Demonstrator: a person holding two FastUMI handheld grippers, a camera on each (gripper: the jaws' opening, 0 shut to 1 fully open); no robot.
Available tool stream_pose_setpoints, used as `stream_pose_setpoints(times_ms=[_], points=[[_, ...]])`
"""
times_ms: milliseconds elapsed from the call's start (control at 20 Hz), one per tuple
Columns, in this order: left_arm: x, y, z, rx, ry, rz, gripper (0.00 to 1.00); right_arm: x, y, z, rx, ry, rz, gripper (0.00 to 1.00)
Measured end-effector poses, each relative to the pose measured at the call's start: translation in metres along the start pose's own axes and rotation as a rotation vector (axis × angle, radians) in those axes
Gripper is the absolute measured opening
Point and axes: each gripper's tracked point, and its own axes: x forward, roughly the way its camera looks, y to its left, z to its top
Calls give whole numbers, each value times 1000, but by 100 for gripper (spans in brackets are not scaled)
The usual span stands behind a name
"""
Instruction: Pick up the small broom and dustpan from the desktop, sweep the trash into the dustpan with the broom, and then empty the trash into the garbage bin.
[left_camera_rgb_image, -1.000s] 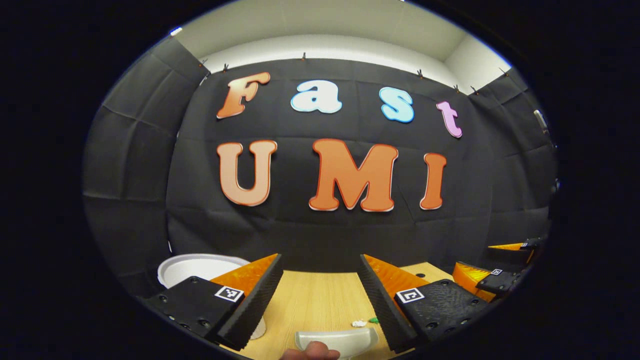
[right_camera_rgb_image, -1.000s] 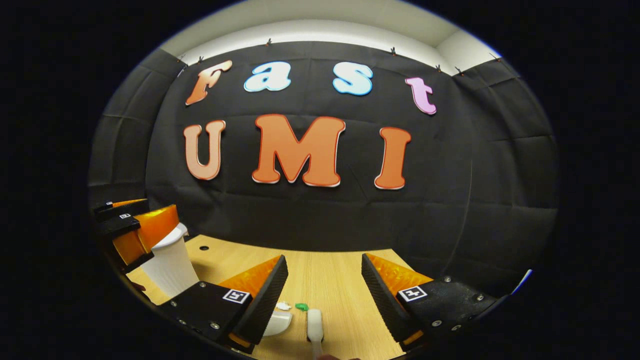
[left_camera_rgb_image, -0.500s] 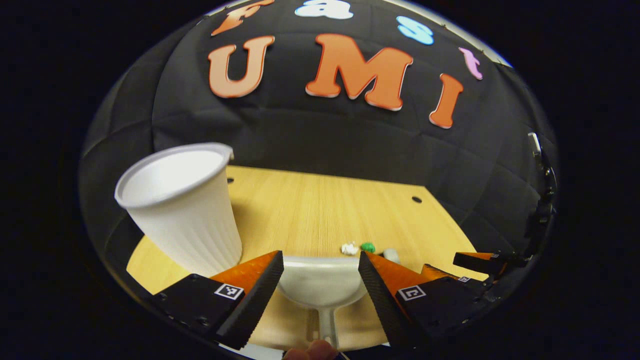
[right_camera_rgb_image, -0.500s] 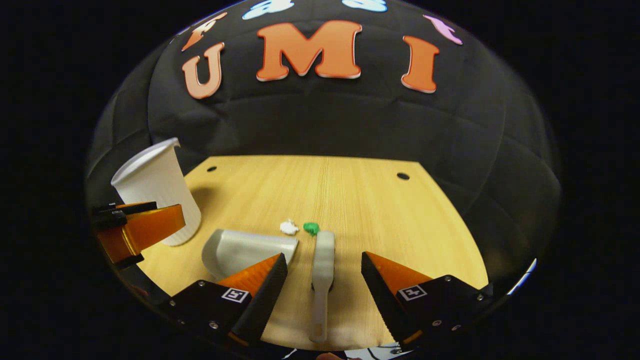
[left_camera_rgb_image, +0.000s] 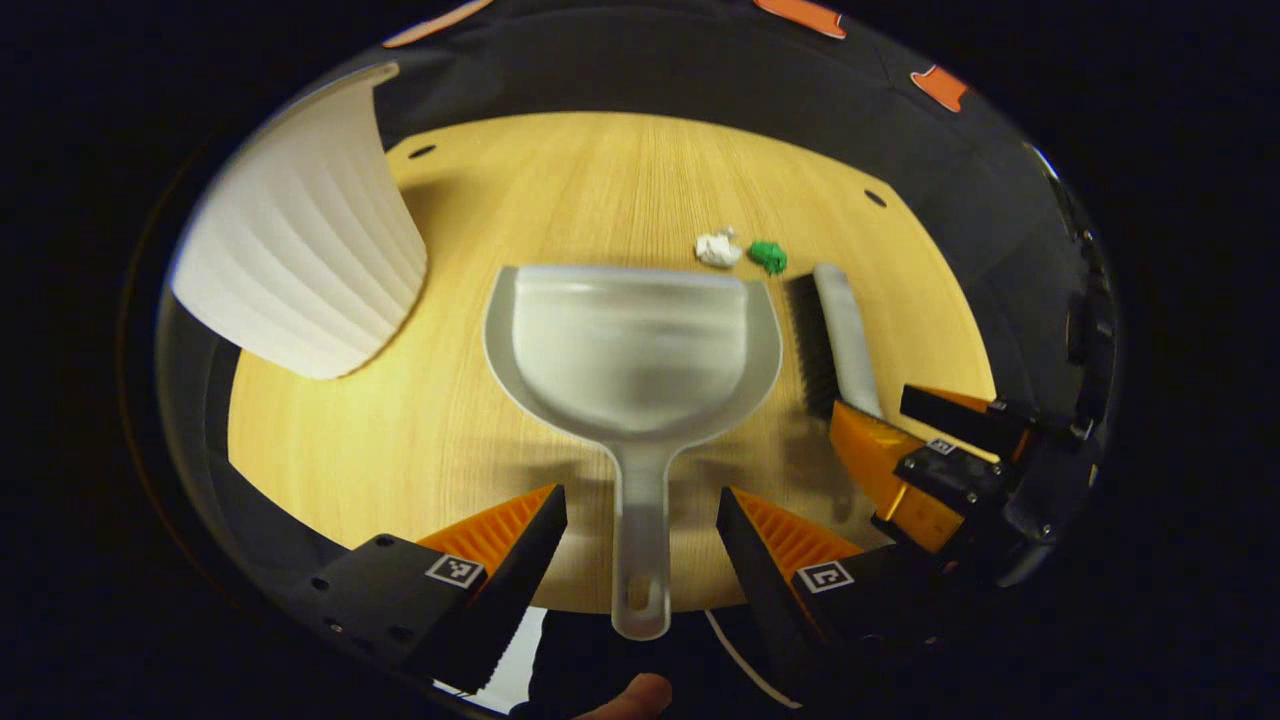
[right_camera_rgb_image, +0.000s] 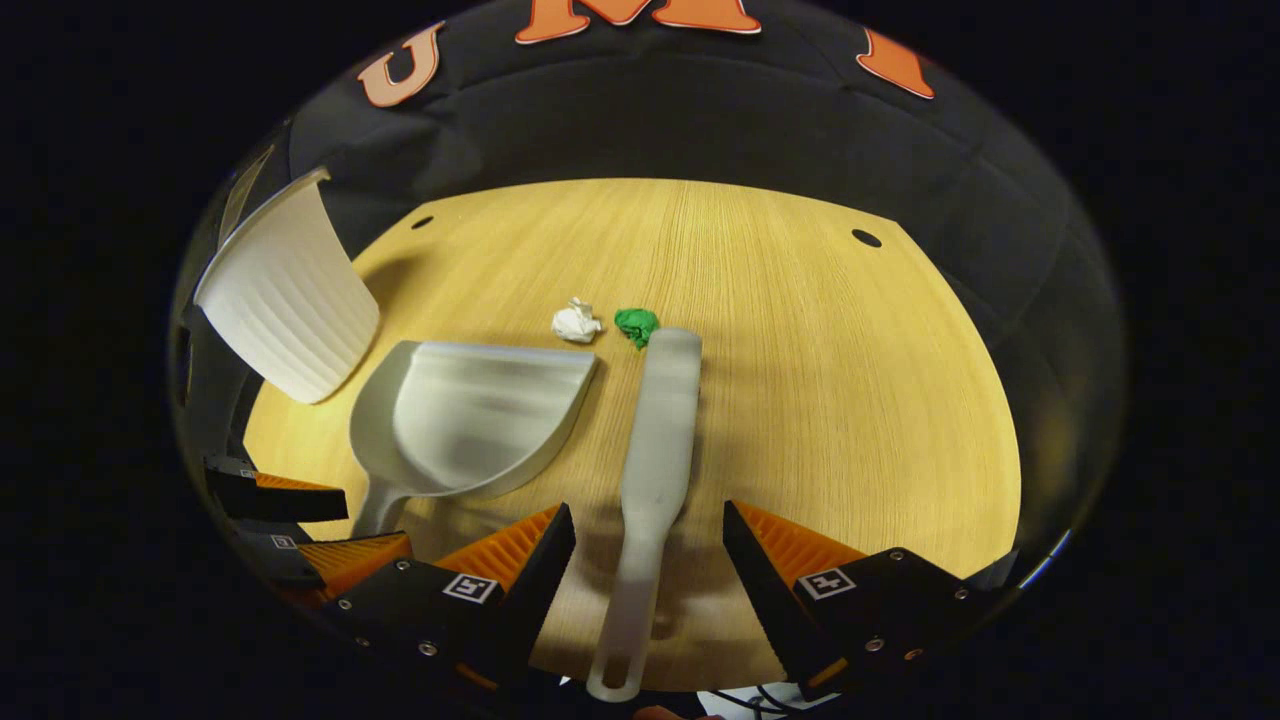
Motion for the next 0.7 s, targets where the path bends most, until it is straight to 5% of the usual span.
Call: stream_pose_setpoints(times_ms=[400,600,700], points=[[11,3,7,-31,176,-6,95,22,4,-4,34,126,-40,93],[13,0,1,-44,248,-15,82,28,7,-9,16,171,-37,89],[15,-3,-6,-67,292,-22,55,31,10,-12,16,204,-29,78]])
